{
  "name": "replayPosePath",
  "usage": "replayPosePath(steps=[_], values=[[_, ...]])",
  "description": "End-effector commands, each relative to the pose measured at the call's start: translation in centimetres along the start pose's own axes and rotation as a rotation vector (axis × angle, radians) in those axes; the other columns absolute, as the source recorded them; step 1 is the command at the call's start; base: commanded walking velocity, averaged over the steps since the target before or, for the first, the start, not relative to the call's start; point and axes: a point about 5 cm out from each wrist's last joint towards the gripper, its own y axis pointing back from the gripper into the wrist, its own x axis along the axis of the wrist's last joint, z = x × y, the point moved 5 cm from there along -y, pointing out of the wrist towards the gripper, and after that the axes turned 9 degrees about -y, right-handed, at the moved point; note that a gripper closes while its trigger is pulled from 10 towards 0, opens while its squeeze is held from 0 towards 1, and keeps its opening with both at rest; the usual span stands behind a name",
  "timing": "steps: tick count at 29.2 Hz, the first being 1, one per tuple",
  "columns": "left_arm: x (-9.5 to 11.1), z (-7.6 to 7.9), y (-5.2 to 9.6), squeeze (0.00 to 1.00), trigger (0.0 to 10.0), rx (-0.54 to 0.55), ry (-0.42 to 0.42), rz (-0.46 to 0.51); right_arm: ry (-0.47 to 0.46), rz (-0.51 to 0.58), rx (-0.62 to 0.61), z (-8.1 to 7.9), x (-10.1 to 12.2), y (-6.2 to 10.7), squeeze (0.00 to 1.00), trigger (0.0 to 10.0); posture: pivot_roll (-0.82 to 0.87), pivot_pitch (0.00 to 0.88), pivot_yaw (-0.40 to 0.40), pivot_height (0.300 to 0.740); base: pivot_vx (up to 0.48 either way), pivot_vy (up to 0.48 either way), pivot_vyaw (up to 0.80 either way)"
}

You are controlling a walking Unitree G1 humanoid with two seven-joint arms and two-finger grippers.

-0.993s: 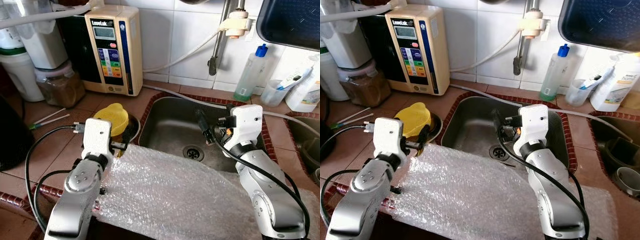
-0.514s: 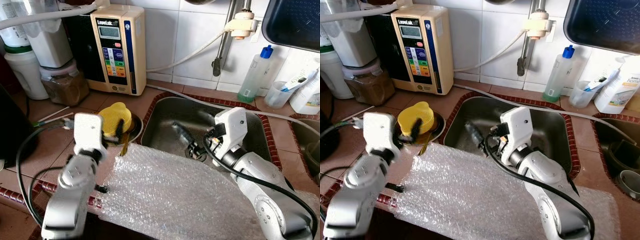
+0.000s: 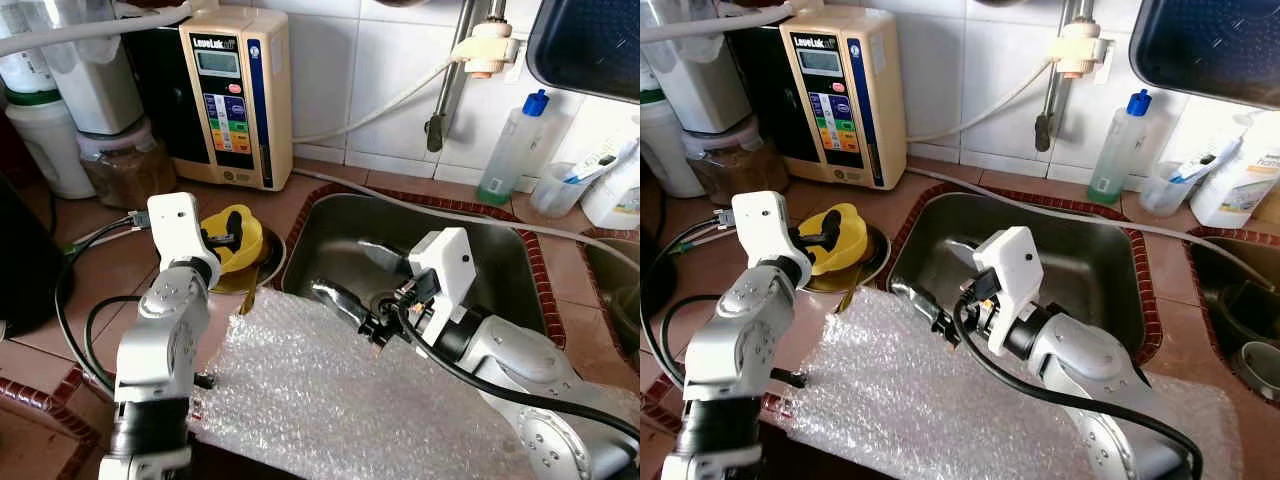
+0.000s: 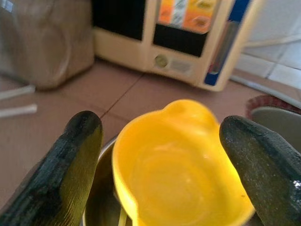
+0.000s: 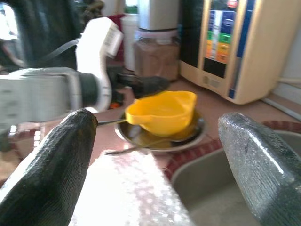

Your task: Kitchen organization

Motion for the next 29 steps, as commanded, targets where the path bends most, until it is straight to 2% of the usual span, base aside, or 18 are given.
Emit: replayPosePath(steps=[1, 5, 8, 13, 14, 15, 16, 17, 26, 29], values=[[-0.4, -0.3, -0.4, 0.00, 10.0, 0.030, 0.022, -0.041, 0.007, -0.011, 0.036, -0.8, 0.1, 0.1, 0.00, 10.0, -0.03, 0.000, 0.018, 0.740, 0.000, 0.000, 0.00], [-1.0, -0.6, -0.6, 0.00, 10.0, 0.049, 0.041, -0.076, 0.003, -0.017, 0.041, -0.9, 0.0, 0.2, 0.00, 10.0, -0.03, 0.000, 0.019, 0.740, 0.000, 0.000, 0.00], [-2.8, -0.6, -0.7, 0.00, 10.0, 0.048, 0.061, -0.175, 0.003, -0.021, 0.044, -1.1, -0.1, 0.3, 0.00, 10.0, -0.03, 0.000, 0.022, 0.740, 0.000, 0.000, 0.00], [-3.2, -0.2, -0.8, 0.00, 9.7, 0.028, 0.103, -0.202, 0.006, -0.030, 0.053, -1.3, -0.3, 0.2, 0.00, 10.0, -0.03, 0.000, 0.024, 0.740, 0.000, 0.000, 0.00], [-3.2, -0.1, -0.8, 0.00, 6.5, 0.020, 0.108, -0.204, 0.005, -0.031, 0.055, -1.3, -0.3, 0.2, 0.00, 10.0, -0.03, 0.000, 0.025, 0.740, 0.000, 0.000, 0.00], [-3.2, 0.2, -0.9, 0.00, 4.9, 0.006, 0.106, -0.209, 0.000, -0.032, 0.060, -1.4, -0.4, 0.2, 0.00, 10.0, -0.03, 0.000, 0.025, 0.740, 0.000, 0.000, 0.00], [-3.2, 0.3, -0.9, 0.00, 1.9, 0.002, 0.113, -0.214, -0.005, -0.035, 0.065, -1.5, -0.4, 0.3, 0.00, 10.0, -0.03, 0.000, 0.025, 0.740, 0.000, 0.000, 0.00], [-3.2, 0.5, -1.0, 0.00, 0.0, -0.007, 0.122, -0.218, -0.011, -0.042, 0.072, -1.6, -0.6, 0.3, 0.00, 10.0, -0.04, 0.000, 0.028, 0.740, 0.000, 0.000, 0.00], [-2.8, 0.2, -1.3, 0.00, 0.0, -0.004, 0.097, -0.218, -0.030, -0.056, 0.082, -1.5, -0.9, 0.6, 0.00, 10.0, -0.04, 0.000, 0.030, 0.740, 0.000, 0.000, 0.00], [-3.0, -0.6, -1.2, 0.00, 0.0, 0.033, 0.061, -0.228, -0.027, -0.055, 0.078, -1.4, -0.9, 0.6, 0.00, 10.0, -0.03, 0.000, 0.029, 0.740, 0.000, 0.000, 0.00]])
